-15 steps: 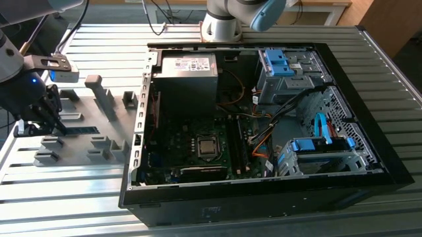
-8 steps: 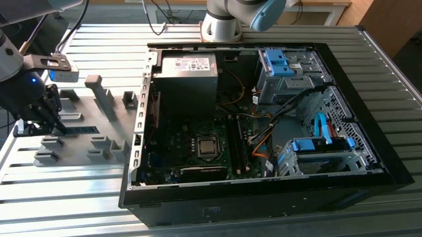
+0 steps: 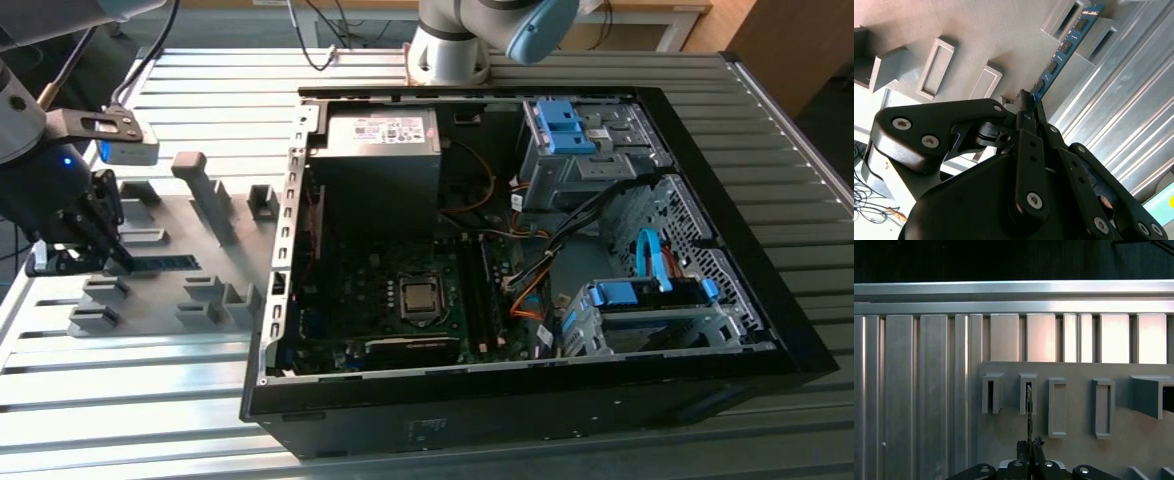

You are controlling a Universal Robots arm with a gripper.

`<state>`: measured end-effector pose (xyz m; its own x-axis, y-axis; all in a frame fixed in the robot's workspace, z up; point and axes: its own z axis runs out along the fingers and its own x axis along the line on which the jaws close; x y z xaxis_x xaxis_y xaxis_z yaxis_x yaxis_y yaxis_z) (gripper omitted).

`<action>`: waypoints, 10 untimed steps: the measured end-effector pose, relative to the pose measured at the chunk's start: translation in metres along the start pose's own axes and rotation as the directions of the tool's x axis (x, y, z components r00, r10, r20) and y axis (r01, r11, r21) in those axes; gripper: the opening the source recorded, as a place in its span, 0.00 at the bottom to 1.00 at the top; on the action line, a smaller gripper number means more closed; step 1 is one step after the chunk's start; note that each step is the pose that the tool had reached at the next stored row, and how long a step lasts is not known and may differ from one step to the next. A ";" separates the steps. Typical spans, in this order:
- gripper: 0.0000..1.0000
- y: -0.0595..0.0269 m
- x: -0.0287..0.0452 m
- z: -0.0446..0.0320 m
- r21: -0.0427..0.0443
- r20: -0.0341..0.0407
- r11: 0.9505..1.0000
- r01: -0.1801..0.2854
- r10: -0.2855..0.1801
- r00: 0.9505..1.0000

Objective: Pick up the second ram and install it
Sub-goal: 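Pick up the second ram and move it above second insertion slot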

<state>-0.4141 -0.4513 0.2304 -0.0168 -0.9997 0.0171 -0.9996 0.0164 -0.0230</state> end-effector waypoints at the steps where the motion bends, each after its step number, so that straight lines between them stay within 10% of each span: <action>1: 0.14 0.0000 0.0000 -0.0004 0.000 0.000 1.000 0.000 0.000 1.000; 10: 0.14 -0.0001 0.0001 -0.0039 0.000 0.000 1.000 0.000 0.000 1.000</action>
<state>-0.4141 -0.4513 0.2343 -0.0167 -0.9997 0.0170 -0.9996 0.0163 -0.0232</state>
